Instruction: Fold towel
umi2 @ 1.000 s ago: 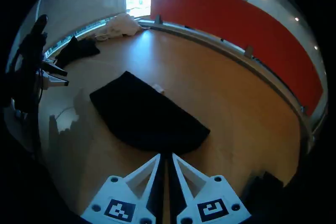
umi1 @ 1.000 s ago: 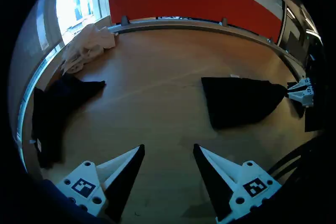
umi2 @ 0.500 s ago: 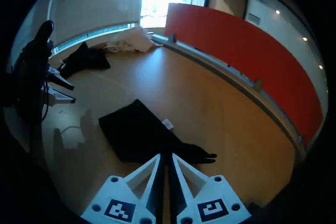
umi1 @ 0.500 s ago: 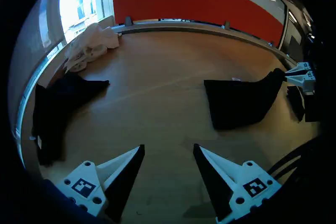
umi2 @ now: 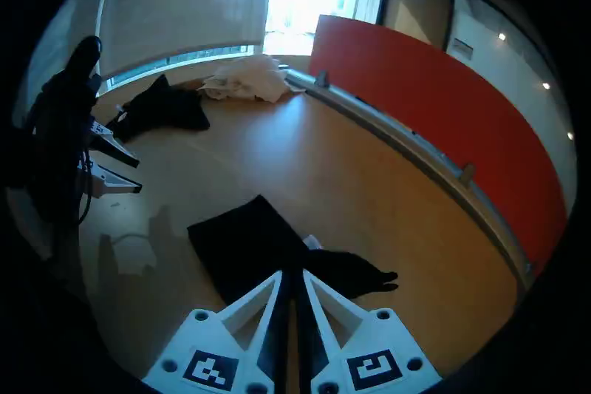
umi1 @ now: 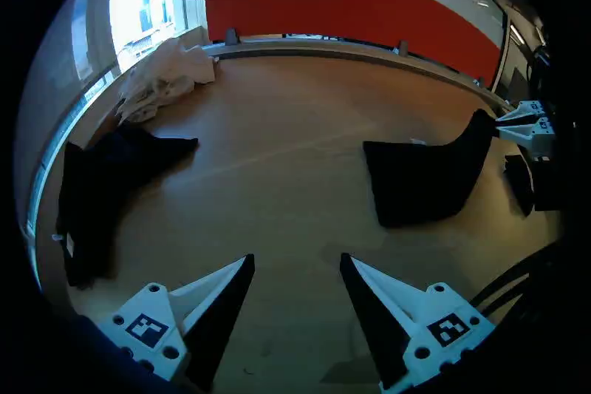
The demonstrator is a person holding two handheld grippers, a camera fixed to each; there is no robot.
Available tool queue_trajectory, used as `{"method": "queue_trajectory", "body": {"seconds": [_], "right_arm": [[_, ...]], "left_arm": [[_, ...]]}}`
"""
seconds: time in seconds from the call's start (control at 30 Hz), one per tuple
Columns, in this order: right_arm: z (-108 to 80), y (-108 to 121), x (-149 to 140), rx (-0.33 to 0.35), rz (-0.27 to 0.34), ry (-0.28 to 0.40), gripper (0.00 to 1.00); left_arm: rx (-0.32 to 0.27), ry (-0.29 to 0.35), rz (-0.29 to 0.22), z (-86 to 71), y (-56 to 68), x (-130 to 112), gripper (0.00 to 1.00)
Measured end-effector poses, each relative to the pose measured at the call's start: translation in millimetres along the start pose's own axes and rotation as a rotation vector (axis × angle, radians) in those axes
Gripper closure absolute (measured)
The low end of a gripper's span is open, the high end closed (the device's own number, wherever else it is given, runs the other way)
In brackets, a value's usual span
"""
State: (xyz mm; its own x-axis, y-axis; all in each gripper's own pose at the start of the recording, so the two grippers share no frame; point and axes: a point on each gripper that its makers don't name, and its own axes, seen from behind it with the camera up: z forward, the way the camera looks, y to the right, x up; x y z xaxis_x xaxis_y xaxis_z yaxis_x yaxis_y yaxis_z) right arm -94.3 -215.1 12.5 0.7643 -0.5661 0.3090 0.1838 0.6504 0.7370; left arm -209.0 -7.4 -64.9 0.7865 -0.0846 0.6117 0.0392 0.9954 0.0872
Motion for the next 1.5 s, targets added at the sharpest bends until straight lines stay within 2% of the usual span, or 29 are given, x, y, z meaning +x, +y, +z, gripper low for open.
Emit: {"method": "queue_trajectory", "body": {"seconds": [0.2,0.4,0.6,0.77,0.87,1.07,1.17,1.27,1.33,1.43,1.5], "right_arm": [[6.3,-10.0,10.1,0.026,-0.019,0.002,0.96],[24.9,-33.6,22.6,0.08,-0.064,-0.008,0.96],[56.0,-68.1,28.4,0.153,-0.098,-0.033,0.96],[89.4,-105.8,23.0,0.235,-0.088,-0.061,0.96],[105.2,-121.1,13.8,0.265,-0.074,-0.093,0.96],[114.6,-131.6,2.4,0.281,-0.081,-0.133,0.95],[114.0,-131.1,1.8,0.275,-0.078,-0.135,0.93],[112.2,-129.0,3.1,0.268,-0.064,-0.132,0.81],[110.6,-126.3,4.0,0.259,-0.055,-0.129,0.68],[108.0,-122.1,4.3,0.245,-0.045,-0.125,0.43],[106.1,-120.1,3.7,0.24,-0.04,-0.125,0.32]], "left_arm": [[0.004,0.006,-0.011,-4.0,-4.6,0.9,0.15],[0.007,0.021,-0.042,-13.1,-9.0,2.2,0.15],[0.009,0.026,-0.064,-22.0,-14.1,-1.5,0.15],[0.022,0.034,-0.085,-28.3,-19.4,-5.1,0.15],[0.024,0.037,-0.108,-30.5,-20.8,-6.9,0.15],[0.02,0.041,-0.139,-31.6,-22.6,-8.3,0.15],[0.021,0.04,-0.135,-31.1,-23.7,-8.9,0.15],[0.024,0.038,-0.128,-30.6,-25.1,-9.7,0.15],[0.024,0.038,-0.128,-30.3,-25.4,-9.9,0.15],[0.022,0.039,-0.131,-30.0,-25.3,-9.7,0.15],[0.021,0.039,-0.132,-29.8,-25.2,-9.5,0.15]]}}
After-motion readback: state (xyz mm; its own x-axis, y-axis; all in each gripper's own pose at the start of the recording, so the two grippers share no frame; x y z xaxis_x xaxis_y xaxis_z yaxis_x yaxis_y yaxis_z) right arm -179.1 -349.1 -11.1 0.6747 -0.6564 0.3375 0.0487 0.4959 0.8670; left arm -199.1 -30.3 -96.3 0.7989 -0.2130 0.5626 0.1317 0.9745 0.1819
